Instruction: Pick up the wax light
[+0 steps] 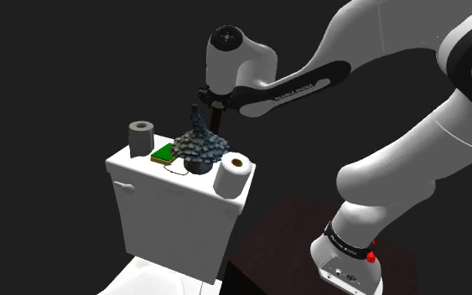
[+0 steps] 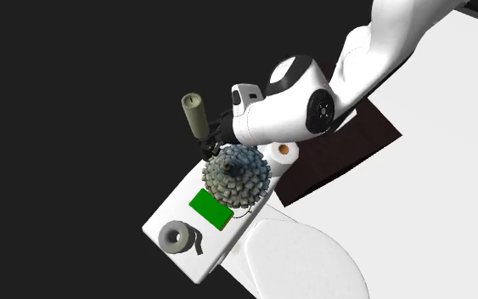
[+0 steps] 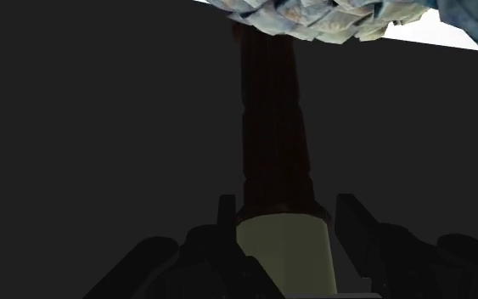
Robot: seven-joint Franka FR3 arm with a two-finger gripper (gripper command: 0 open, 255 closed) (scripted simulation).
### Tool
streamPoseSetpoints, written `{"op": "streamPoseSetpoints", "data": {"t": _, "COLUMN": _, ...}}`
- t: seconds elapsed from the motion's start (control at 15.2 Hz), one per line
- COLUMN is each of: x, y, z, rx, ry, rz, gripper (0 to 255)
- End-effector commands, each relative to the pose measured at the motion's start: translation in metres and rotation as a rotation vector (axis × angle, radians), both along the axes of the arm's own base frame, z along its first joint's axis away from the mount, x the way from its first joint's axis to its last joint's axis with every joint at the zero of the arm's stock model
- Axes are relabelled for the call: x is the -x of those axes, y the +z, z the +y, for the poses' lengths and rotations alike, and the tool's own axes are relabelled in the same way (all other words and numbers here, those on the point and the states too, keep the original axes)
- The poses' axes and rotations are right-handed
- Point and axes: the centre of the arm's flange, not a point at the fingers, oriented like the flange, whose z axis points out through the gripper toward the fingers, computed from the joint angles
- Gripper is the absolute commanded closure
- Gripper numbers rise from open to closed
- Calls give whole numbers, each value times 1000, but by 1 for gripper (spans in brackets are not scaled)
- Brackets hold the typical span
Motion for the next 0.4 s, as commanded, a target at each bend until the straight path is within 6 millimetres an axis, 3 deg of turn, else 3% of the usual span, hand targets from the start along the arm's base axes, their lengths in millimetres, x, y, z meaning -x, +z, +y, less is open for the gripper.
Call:
{"op": "streamPoseSetpoints", "data": {"t": 0.0, "x": -1, "y": 10, "z": 2, "rx": 0, "ry": 0, "rz": 0, "gripper": 255}}
{"op": "streamPoseSetpoints", "data": {"t": 0.33, "x": 0, "y": 27, "z": 2, "rx": 0, "ry": 0, "rz": 0, "gripper": 255}}
